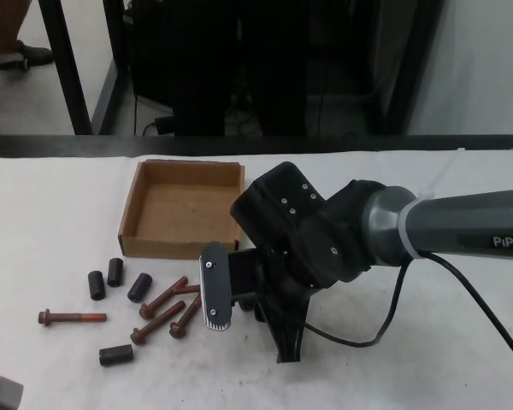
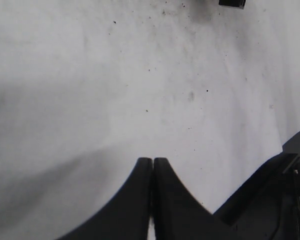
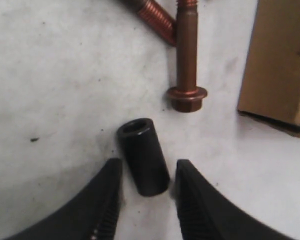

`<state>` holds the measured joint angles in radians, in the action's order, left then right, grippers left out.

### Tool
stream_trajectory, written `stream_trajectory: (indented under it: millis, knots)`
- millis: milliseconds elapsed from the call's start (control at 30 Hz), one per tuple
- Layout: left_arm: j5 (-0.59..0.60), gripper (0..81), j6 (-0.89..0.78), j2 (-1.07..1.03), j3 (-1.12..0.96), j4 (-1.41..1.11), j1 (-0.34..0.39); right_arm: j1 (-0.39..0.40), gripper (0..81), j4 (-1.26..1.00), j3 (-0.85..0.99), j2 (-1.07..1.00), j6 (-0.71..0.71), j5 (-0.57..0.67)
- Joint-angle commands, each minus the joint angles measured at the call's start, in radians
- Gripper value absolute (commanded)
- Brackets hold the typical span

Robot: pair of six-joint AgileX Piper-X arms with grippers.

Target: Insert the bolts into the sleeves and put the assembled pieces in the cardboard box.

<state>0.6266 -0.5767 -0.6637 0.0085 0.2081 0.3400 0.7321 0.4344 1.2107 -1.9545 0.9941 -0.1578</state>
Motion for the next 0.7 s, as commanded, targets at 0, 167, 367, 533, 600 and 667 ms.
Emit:
stream_trajectory:
  millis: [0, 167, 367, 533, 600, 667]
  knots:
    - [0.005, 0.8, 0.009, 0.007, -0.009, -0.012, 0.002, -0.005, 34.7, -0.005, 0.006, -0.018, 0.009, 0.014]
    - [0.005, 0.8, 0.009, 0.007, -0.009, -0.012, 0.002, -0.005, 34.7, -0.003, 0.006, -0.032, 0.022, 0.035]
    - [0.005, 0.8, 0.009, 0.007, -0.009, -0.012, 0.002, -0.005, 30.6, 0.034, 0.006, -0.034, 0.022, 0.072]
    - [0.005, 0.8, 0.009, 0.007, -0.009, -0.012, 0.002, -0.005, 18.3, 0.065, 0.008, -0.034, 0.035, 0.097]
    - [0.005, 0.8, 0.009, 0.007, -0.009, -0.012, 0.002, -0.005, 13.9, 0.063, 0.014, -0.034, 0.050, 0.097]
    - [0.005, 0.8, 0.009, 0.007, -0.009, -0.012, 0.002, -0.005, 8.3, 0.063, 0.022, -0.034, 0.058, 0.093]
